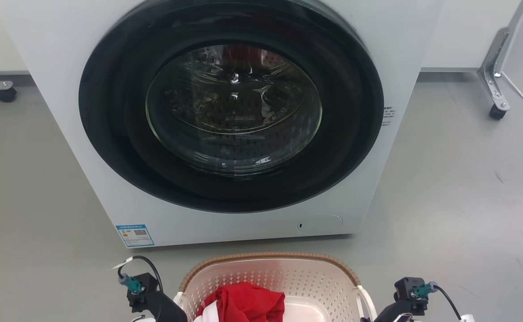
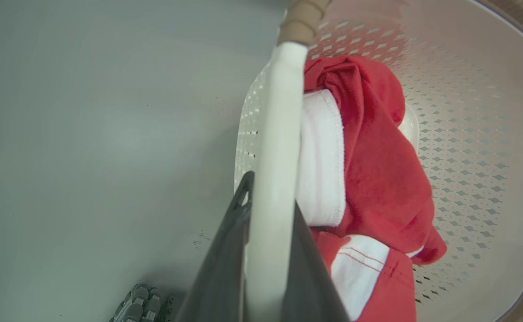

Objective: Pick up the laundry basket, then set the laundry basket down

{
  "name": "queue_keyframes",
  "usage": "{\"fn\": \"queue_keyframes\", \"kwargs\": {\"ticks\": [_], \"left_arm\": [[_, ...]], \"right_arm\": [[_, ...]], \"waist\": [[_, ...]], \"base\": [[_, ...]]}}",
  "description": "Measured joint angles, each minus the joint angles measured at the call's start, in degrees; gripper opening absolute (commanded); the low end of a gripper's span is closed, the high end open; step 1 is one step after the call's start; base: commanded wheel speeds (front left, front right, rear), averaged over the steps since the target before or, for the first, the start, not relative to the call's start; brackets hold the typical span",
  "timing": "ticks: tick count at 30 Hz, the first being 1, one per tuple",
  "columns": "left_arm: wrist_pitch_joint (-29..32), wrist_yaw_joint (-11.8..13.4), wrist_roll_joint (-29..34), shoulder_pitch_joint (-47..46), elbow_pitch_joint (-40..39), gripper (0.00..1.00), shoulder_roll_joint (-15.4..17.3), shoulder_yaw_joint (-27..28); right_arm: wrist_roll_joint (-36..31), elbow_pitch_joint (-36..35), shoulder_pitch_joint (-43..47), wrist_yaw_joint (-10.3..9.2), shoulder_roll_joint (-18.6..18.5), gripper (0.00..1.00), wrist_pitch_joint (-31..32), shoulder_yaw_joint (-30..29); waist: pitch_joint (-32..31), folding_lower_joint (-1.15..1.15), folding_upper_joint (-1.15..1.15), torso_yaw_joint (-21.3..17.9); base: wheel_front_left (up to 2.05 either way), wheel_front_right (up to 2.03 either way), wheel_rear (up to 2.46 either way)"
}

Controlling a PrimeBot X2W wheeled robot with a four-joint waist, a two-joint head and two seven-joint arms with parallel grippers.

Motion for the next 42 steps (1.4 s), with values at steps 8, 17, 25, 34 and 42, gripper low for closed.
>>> {"fn": "queue_keyframes", "kwargs": {"ticks": [8,17,25,34,42], "left_arm": [[1.66,0.0,-0.71,0.13,0.15,0.0,0.13,0.0],[2.65,0.0,-1.14,1.22,0.26,0.0,0.25,0.09],[3.39,0.0,-1.23,1.29,0.27,0.0,0.45,0.1],[3.46,0.0,-1.43,1.59,0.27,0.0,0.48,0.1],[3.64,0.0,-1.76,1.7,0.27,0.0,0.53,0.19]], "right_arm": [[1.03,-0.11,0.0,0.0,0.0,0.0,1.87,0.36],[2.22,-0.62,0.29,0.0,-0.01,0.0,3.54,0.99],[3.33,-0.97,0.34,0.0,-0.03,0.0,4.26,1.6],[4.21,-1.02,0.34,-0.01,-0.03,0.0,4.59,1.89],[4.74,-1.2,0.34,-0.01,-0.09,0.0,4.59,2.32]], "waist": [[-0.64,0.01,0.0,-0.26],[-1.01,0.0,0.01,-0.32],[-1.11,0.01,0.01,-0.47],[-1.16,0.0,0.01,-0.59],[-1.2,0.0,0.01,-0.64]], "base": [[0.0,0.0,0.0],[0.0,0.0,0.0],[0.0,0.0,0.0],[0.0,0.0,0.0],[0.0,0.0,0.0]]}}
